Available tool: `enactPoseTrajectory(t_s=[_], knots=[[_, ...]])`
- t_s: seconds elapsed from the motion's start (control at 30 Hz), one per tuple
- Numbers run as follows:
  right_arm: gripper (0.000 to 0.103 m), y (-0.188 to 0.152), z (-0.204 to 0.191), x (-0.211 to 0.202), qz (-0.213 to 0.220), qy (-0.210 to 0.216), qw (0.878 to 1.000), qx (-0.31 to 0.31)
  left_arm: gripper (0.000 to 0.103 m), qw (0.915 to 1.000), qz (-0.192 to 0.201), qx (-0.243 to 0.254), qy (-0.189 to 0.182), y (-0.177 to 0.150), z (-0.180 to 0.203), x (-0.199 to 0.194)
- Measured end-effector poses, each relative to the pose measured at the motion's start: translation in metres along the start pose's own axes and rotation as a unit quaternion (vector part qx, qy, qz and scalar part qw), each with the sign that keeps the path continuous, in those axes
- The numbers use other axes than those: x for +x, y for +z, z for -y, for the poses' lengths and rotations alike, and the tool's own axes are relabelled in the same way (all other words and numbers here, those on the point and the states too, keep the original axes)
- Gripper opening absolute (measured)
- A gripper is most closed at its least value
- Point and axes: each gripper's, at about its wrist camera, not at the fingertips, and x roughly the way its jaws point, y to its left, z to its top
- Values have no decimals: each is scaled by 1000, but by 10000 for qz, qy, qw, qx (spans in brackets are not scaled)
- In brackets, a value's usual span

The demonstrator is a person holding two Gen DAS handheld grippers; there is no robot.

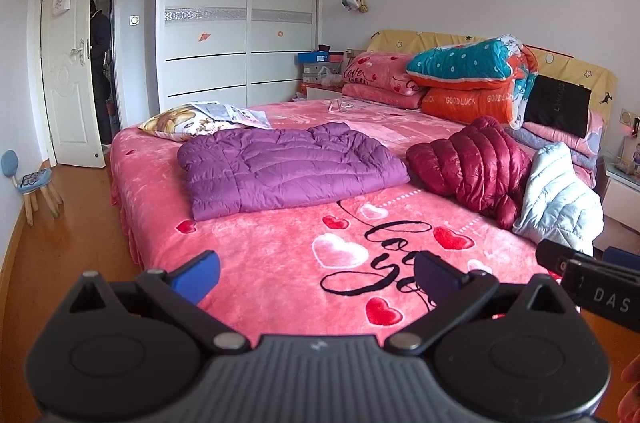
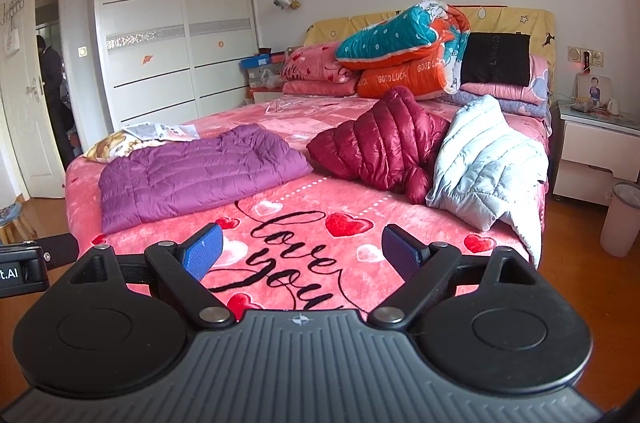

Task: Fold large clothes

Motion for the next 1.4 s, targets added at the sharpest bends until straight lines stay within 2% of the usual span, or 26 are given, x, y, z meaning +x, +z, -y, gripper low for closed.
enactPoseTrajectory(t_s=[1.4], knots=[[103, -4, 23, 22, -228, 339, 9990, -176, 102, 9993, -196, -144, 287, -17, -13, 14]])
